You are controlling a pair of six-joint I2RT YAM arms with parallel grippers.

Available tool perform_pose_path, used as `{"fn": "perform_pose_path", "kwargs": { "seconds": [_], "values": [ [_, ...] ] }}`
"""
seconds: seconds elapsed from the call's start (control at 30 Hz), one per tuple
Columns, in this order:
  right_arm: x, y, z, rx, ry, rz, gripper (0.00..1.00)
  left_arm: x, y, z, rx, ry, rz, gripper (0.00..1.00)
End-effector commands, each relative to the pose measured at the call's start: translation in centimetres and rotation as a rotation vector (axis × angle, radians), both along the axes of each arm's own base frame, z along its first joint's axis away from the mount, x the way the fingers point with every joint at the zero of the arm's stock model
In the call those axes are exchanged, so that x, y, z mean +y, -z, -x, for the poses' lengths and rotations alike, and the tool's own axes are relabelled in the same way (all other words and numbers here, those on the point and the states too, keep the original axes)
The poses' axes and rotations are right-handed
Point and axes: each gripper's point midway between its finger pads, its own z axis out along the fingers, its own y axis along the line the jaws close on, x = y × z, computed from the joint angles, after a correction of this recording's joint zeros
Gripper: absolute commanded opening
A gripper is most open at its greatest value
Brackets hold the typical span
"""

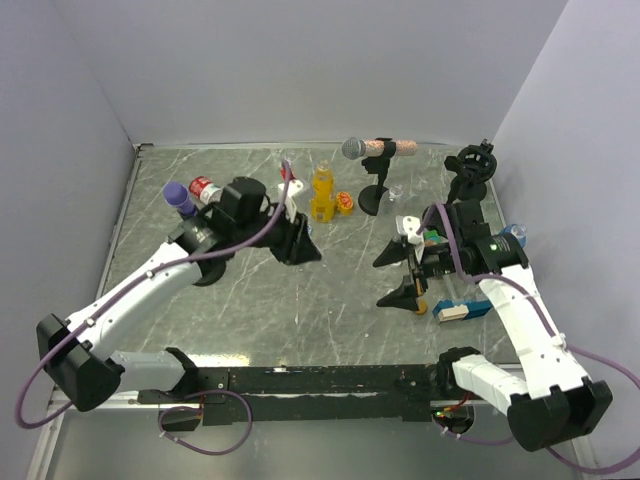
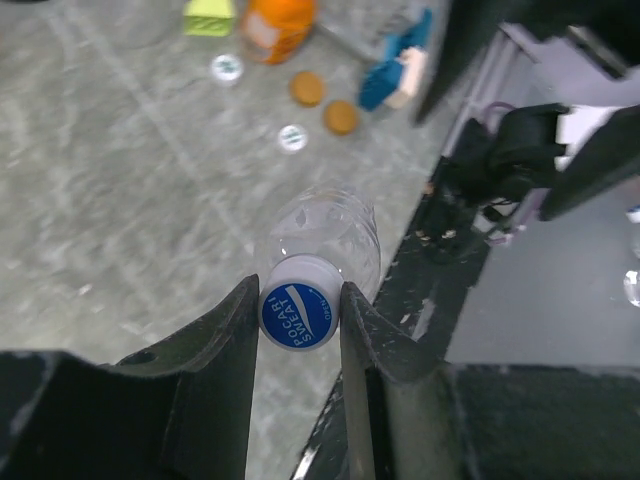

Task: Unscrew the bottle caps
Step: Pass from the left arm to the right

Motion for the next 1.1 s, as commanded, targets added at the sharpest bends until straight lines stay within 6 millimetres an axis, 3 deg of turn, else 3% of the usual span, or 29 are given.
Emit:
{"fn": "perform_pose_path", "kwargs": {
  "seconds": [0.0,0.23,0.4,0.77,0.87,1.07],
  "values": [
    [0.8,-1.3,0.3,0.139,-0.005,-0.064,0.99,-3.1,-4.8,1.0,-0.109,0.029,0.202,0.01],
    [1.8,1.1,-0.8,0.236,0.043,-0.021,0.99,-5.5,-4.8,2.1,-0.094,0.043,0.245,0.01],
    [1.7,2.9,-2.6,0.252,0.113,0.034,0.99,-5.8,-5.0,2.0,-0.093,0.018,0.266,0.01],
    [2.1,4.1,-2.0,0.321,0.075,0.028,0.98,-5.5,-4.7,1.2,-0.070,-0.067,0.316,0.01],
    [2.2,4.7,-2.1,0.341,0.075,0.033,0.97,-5.8,-5.4,1.0,-0.082,-0.070,0.352,0.01],
    [2.4,4.9,-2.2,0.364,0.061,0.033,0.90,-6.0,-5.4,1.3,-0.060,-0.065,0.381,0.01]
  ]
}}
